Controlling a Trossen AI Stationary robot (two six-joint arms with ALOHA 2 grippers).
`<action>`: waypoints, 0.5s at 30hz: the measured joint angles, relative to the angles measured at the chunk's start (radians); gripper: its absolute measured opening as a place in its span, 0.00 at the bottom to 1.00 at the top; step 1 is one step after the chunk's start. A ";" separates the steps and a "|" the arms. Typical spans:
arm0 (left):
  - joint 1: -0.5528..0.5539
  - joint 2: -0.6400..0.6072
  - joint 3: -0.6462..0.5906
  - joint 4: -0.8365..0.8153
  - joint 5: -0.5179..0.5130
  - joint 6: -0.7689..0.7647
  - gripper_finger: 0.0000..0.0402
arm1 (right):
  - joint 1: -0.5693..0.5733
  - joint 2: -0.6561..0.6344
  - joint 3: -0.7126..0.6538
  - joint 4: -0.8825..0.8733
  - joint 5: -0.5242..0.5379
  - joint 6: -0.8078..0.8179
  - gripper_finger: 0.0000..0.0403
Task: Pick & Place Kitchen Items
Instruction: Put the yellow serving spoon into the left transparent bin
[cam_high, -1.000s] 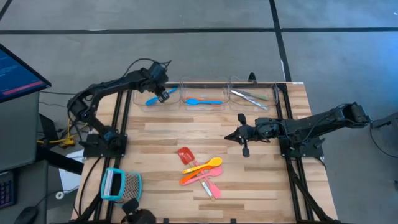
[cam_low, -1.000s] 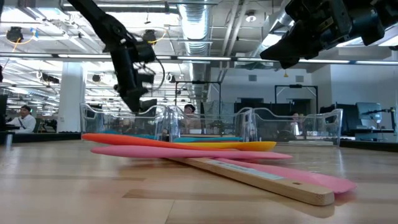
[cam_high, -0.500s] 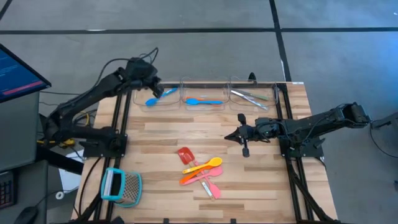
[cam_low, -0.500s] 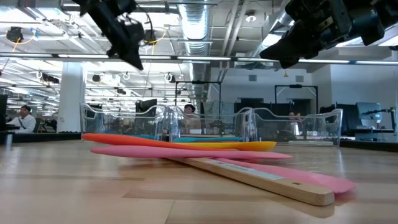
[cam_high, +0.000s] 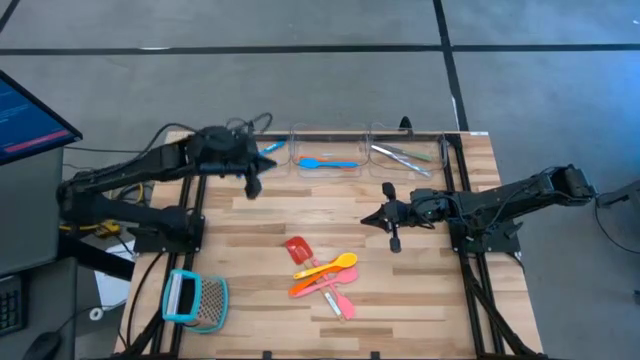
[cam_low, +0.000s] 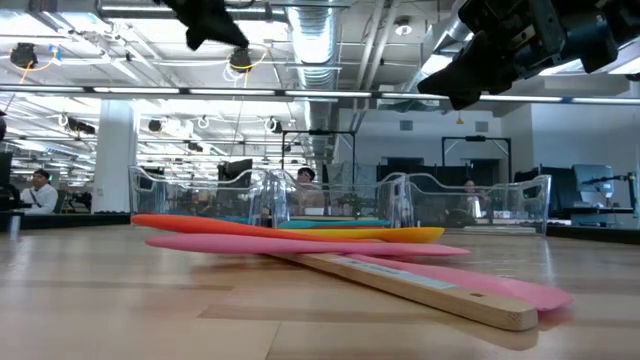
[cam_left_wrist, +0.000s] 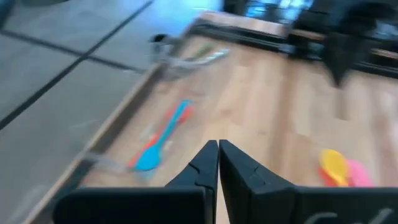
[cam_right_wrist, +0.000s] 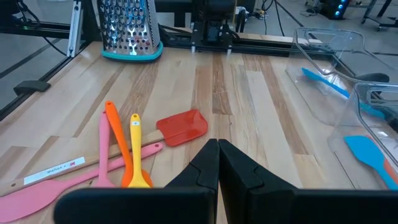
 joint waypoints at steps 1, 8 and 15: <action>-0.037 0.000 0.000 0.003 -0.001 -0.003 0.01 | 0.000 0.000 0.000 0.000 0.000 0.000 0.00; -0.291 0.035 0.000 0.117 -0.090 -0.007 0.01 | 0.000 0.000 0.000 0.000 -0.001 0.000 0.00; -0.457 0.075 0.000 0.230 -0.138 -0.007 0.01 | 0.022 0.000 0.000 0.010 -0.002 0.000 0.00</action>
